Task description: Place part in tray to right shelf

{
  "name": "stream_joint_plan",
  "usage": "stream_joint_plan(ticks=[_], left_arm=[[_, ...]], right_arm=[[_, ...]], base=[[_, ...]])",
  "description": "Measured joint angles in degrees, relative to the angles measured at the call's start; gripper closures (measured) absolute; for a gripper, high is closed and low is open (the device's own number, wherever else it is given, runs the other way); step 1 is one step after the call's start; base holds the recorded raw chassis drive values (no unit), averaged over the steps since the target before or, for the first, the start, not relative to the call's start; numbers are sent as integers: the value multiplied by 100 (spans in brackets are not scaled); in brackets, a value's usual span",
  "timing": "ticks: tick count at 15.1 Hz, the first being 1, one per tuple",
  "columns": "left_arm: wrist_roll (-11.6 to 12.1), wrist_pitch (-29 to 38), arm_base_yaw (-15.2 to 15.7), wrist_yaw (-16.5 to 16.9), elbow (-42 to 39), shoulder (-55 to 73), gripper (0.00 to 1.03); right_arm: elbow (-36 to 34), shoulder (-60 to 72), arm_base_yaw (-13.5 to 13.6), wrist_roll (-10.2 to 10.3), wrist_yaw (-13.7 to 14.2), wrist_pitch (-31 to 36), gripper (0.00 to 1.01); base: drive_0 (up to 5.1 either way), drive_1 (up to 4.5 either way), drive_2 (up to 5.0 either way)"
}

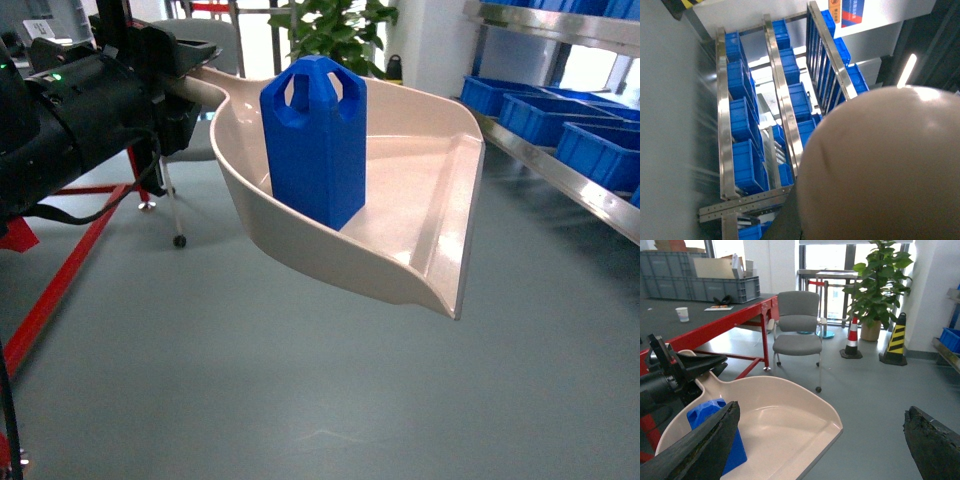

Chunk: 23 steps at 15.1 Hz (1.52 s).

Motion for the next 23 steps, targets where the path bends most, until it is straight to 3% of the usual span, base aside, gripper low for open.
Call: stream_joint_plan(ticks=[23], left_arm=[[0, 2, -13, 7, 0, 0, 90]], right_arm=[[0, 0, 0, 0, -2, 0, 3]], base=[[-161, -161, -161]])
